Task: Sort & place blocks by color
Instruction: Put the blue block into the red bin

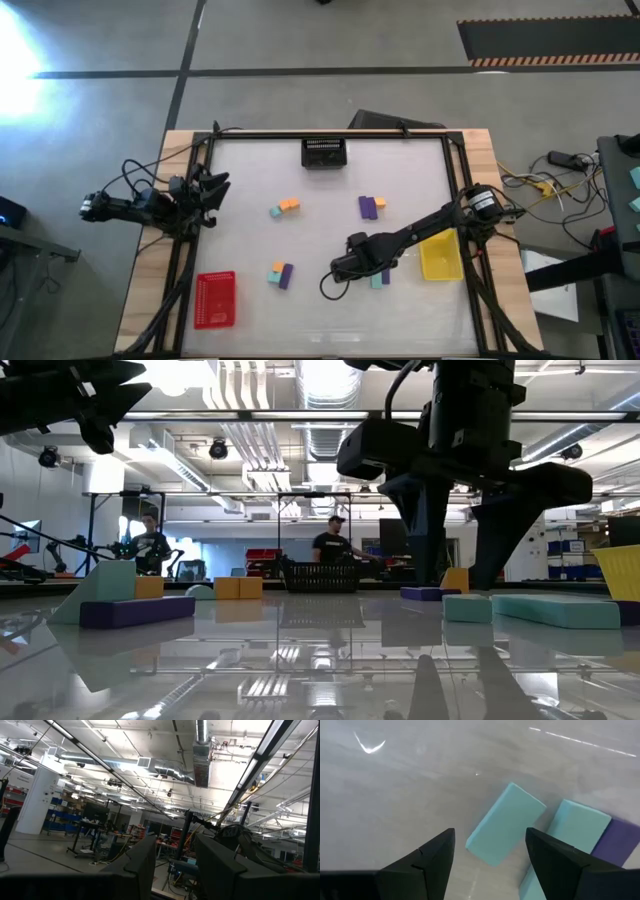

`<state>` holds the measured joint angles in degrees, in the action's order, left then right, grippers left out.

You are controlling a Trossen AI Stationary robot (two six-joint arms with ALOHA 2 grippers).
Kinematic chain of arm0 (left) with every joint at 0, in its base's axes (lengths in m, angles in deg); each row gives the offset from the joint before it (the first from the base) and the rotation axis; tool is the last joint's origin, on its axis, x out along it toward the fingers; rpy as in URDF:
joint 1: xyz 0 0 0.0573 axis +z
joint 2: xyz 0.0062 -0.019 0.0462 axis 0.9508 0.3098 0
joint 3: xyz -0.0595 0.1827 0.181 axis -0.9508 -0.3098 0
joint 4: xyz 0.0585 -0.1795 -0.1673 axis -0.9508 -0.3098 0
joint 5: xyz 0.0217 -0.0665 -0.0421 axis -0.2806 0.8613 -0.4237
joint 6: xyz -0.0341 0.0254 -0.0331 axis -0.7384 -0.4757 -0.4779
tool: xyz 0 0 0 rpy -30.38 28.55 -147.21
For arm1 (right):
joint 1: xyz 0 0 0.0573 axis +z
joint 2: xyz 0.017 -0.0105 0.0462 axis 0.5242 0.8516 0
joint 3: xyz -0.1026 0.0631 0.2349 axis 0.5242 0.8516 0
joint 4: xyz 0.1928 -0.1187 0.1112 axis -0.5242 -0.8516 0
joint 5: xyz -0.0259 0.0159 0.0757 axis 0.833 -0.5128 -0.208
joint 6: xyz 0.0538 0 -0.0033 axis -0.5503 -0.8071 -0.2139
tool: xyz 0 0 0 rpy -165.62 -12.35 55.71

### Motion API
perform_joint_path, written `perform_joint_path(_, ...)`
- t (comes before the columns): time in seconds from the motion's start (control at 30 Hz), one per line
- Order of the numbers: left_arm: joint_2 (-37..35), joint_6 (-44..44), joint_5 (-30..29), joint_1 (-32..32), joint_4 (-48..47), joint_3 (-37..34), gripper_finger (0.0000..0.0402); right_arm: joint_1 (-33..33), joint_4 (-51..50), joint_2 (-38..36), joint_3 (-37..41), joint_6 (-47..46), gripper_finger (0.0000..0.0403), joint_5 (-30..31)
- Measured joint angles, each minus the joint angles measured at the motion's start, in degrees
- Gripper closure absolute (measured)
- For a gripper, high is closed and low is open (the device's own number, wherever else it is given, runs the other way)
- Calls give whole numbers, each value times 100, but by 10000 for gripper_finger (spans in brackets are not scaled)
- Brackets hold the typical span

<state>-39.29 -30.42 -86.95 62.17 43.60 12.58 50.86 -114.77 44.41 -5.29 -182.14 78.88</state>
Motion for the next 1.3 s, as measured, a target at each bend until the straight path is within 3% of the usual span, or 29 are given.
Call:
perform_joint_path(0.87, 26, -3, 2, 0, -33, -1, 282, 77, 151, 382, 17, -249, 174, 4)
perform_joint_path(1.3, 28, -7, 2, 2, -40, -4, 282, 79, 242, 385, 17, -255, 287, 58)
